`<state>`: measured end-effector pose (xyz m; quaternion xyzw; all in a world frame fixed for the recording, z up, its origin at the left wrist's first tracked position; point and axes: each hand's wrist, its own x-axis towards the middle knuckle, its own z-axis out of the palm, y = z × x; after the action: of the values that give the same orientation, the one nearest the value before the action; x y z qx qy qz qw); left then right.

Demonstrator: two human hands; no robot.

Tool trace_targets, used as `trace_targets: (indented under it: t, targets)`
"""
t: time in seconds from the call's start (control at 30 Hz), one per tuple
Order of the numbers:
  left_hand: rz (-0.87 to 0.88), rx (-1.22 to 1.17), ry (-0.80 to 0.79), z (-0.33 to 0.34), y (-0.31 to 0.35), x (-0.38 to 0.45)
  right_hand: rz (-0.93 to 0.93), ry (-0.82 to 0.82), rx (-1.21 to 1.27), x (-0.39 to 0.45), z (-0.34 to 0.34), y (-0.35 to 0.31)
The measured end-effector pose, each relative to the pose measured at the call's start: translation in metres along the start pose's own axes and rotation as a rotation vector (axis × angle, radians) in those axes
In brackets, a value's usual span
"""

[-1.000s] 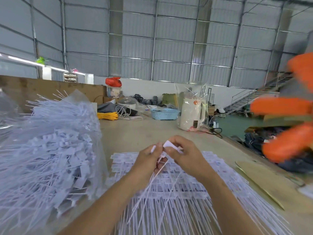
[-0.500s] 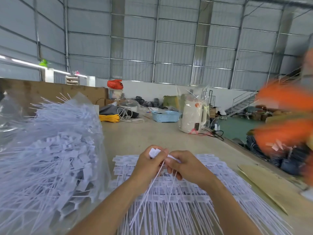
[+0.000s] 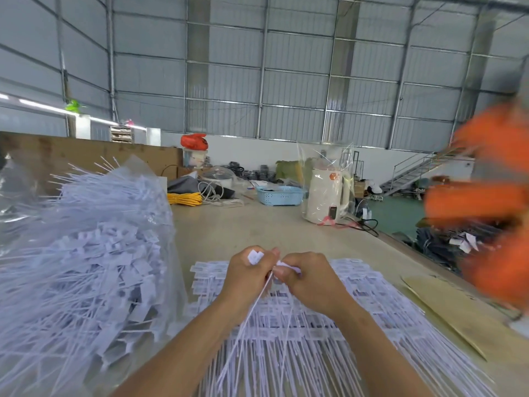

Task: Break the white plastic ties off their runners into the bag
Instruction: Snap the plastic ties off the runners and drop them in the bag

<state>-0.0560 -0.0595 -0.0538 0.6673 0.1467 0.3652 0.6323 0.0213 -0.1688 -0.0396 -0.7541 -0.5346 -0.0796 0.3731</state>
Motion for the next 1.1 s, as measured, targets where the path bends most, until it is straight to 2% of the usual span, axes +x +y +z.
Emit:
trace_targets:
  t: [0.1, 0.17, 0.2, 0.27, 0.3, 0.33, 0.4, 0.47, 0.57, 0.6, 0.7, 0.8, 0.97, 1.03, 1.1]
  targets:
    - [-0.071, -0.051, -0.001, 0.004, -0.003, 0.0, -0.07, 0.022, -0.299, 0.0, -0.002, -0.003]
    - [-0.143, -0.065, 0.067, -0.002, -0.004, 0.005, -0.148, 0.132, -0.287, -0.002, -0.008, -0.012]
    - [-0.182, -0.078, 0.129, -0.01, -0.005, 0.01, -0.167, 0.253, -0.138, -0.003, -0.013, -0.016]
    - [-0.194, -0.1, 0.253, -0.031, -0.002, 0.018, -0.144, 0.478, 0.334, -0.004, -0.033, -0.021]
    - [-0.155, -0.073, 0.294, -0.037, -0.001, 0.02, -0.124, 0.493, 0.608, -0.006, -0.046, -0.02]
    - [-0.108, -0.029, 0.299, -0.037, 0.001, 0.021, -0.079, 0.439, 0.825, -0.009, -0.056, -0.019]
    - [-0.044, 0.027, 0.19, -0.022, 0.006, 0.013, 0.041, 0.296, 1.04, -0.01, -0.062, -0.014]
    - [-0.008, 0.02, 0.041, 0.002, 0.007, -0.001, 0.111, 0.155, 0.997, -0.009, -0.05, -0.015]
    - [-0.064, -0.154, -0.097, 0.017, 0.015, -0.016, 0.049, -0.042, 0.743, -0.008, -0.029, -0.019]
    - [-0.106, -0.198, -0.138, 0.016, 0.018, -0.017, 0.025, -0.039, 0.668, -0.007, -0.025, -0.019]
    - [-0.194, -0.192, -0.257, 0.011, 0.017, -0.017, 0.042, 0.118, 0.491, -0.002, -0.022, -0.014]
    - [-0.088, -0.134, -0.397, 0.013, 0.013, -0.015, 0.066, 0.148, 0.404, 0.0, -0.017, -0.012]
    - [0.039, -0.174, -0.531, 0.005, 0.017, -0.015, 0.048, 0.091, 0.616, -0.003, -0.019, -0.01]
    - [0.047, -0.151, -0.494, 0.007, 0.022, -0.017, 0.048, 0.124, 0.696, -0.003, -0.021, -0.009]
    - [0.068, -0.173, -0.386, 0.011, 0.032, -0.017, 0.083, 0.201, 0.767, -0.002, -0.022, -0.007]
